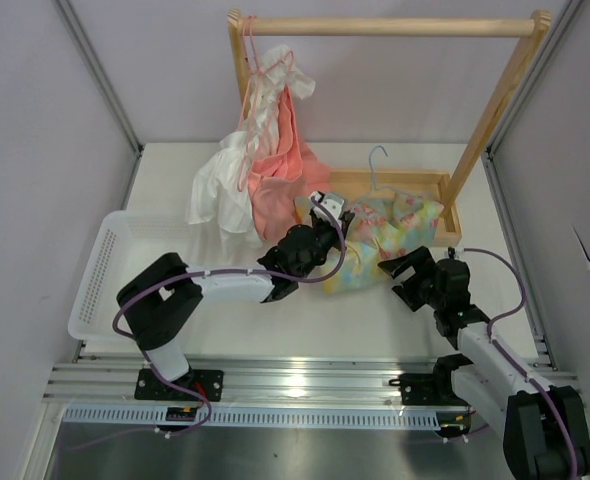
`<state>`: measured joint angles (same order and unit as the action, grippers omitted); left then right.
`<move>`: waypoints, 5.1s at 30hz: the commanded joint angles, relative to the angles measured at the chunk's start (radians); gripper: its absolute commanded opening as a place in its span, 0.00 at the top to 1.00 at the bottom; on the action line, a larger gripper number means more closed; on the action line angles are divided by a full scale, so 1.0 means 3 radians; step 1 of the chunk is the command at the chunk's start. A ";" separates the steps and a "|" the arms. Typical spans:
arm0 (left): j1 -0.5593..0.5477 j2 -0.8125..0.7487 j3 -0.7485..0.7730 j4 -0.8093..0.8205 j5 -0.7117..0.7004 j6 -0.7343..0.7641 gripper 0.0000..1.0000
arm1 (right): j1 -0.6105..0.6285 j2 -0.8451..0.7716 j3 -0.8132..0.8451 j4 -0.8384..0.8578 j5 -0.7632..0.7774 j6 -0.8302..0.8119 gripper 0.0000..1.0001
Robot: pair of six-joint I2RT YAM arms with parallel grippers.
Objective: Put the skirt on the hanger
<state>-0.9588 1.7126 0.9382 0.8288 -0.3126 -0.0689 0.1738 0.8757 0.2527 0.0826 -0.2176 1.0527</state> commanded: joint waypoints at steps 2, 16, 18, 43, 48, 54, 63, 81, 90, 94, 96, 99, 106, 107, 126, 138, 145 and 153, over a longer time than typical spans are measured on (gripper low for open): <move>0.0128 -0.0212 0.0293 -0.0139 0.0080 -0.0159 1.00 | 0.0045 -0.0117 -0.0100 0.0507 0.0101 0.0127 0.01; 0.0128 -0.0360 0.0334 -0.0359 0.0249 -0.0353 1.00 | 0.0167 0.0992 -0.0301 0.2618 0.0280 0.0244 0.01; 0.0128 -0.0355 0.0350 -0.0385 0.0265 -0.0374 1.00 | 0.0193 0.1176 -0.0275 0.2776 0.0331 0.0280 0.00; 0.0164 -0.0202 0.0365 -0.0217 0.0209 -0.0174 1.00 | 0.0188 -0.0526 0.1079 -0.0156 0.0639 -0.0374 1.00; 0.0169 -0.0090 0.0355 -0.0114 0.0198 -0.0149 1.00 | 0.0070 -0.0419 0.1672 -0.0709 0.0521 -0.0614 1.00; 0.0184 0.0033 0.0370 -0.0047 0.0188 -0.0154 1.00 | -0.0037 -0.0479 0.1985 -0.1032 0.0444 -0.0656 1.00; 0.0190 0.0131 0.0452 0.0090 0.0255 -0.0108 1.00 | -0.0119 -0.0567 0.2205 -0.1414 0.0332 -0.0788 1.00; 0.0190 -0.0283 -0.0141 0.0816 0.0612 -0.0098 1.00 | -0.0129 -0.0297 0.2419 -0.2372 0.0562 -0.1157 0.16; 0.0179 -0.0631 -0.0775 0.0986 0.0710 -0.0103 1.00 | -0.0175 -0.0158 0.2645 -0.2331 0.0720 -0.1259 0.16; 0.0179 -0.0621 -0.0811 0.0945 0.0490 -0.0026 1.00 | -0.0180 -0.0331 0.2655 -0.2326 0.0537 -0.1244 0.17; 0.0184 -0.0545 -0.0755 0.0934 0.0500 -0.0021 1.00 | -0.0180 -0.0418 0.2650 -0.2382 0.0475 -0.1223 0.17; 0.0184 -0.0463 -0.0658 0.0955 0.0561 -0.0057 1.00 | -0.0180 -0.0475 0.2645 -0.2494 0.0612 -0.1264 0.16; 0.0174 -0.0401 -0.0550 0.0970 0.0857 -0.0128 1.00 | -0.0180 0.0051 0.2538 -0.2005 0.0526 -0.1259 0.17; 0.0174 -0.0406 -0.0550 0.0955 0.0898 -0.0139 1.00 | -0.0180 0.0254 0.2512 -0.1821 0.0465 -0.1249 0.17; 0.0118 -0.0064 -0.0039 0.0546 0.1466 -0.0307 1.00 | 0.0402 0.0712 0.2507 -0.0966 0.0965 -0.1228 0.16; 0.0072 0.0054 0.0078 0.0393 0.1436 -0.0323 1.00 | 0.0602 0.0666 0.2467 -0.0858 0.1088 -0.1029 0.17; 0.0031 0.0085 0.0094 0.0398 0.1405 -0.0302 1.00 | 0.0638 0.0502 0.2455 -0.0889 0.1120 -0.0901 0.18; -0.0020 0.0049 0.0079 0.0459 0.1380 -0.0261 1.00 | 0.0684 0.0742 0.2579 -0.1042 0.1232 -0.0748 0.20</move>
<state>-0.9531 1.7420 0.9314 0.9077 0.0746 -0.1360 0.3721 1.0630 0.9779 -0.2436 0.1276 0.7910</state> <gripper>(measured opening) 0.015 0.808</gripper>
